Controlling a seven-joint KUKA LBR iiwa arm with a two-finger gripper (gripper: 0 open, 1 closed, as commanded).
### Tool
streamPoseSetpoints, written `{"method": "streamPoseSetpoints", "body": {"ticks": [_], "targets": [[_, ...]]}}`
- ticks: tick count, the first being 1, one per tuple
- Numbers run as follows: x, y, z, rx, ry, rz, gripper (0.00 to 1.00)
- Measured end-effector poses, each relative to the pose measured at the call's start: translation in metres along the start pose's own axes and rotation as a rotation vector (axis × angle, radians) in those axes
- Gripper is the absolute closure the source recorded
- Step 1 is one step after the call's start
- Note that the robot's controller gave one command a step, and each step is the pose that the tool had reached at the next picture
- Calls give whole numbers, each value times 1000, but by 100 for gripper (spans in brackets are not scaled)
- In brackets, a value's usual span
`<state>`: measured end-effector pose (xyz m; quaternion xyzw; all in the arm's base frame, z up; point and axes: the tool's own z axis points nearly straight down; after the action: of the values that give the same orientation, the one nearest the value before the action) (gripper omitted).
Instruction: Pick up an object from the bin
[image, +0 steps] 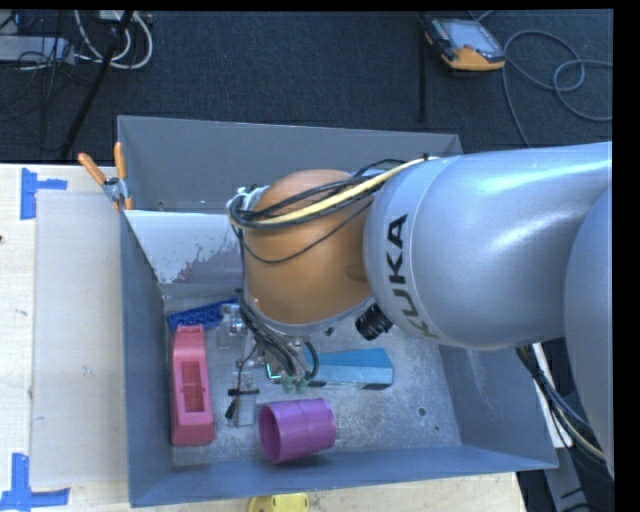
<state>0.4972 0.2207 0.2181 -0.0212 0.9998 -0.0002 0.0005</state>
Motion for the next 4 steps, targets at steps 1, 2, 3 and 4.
{"method": "streamPoseSetpoints", "body": {"ticks": [1,2,3,4], "targets": [[-4,25,4,-2,2,-25,0],[10,-13,27,-1,2,-114,0],[3,-20,93,-1,-2,-150,0],[2,-17,113,0,7,-151,0]]}}
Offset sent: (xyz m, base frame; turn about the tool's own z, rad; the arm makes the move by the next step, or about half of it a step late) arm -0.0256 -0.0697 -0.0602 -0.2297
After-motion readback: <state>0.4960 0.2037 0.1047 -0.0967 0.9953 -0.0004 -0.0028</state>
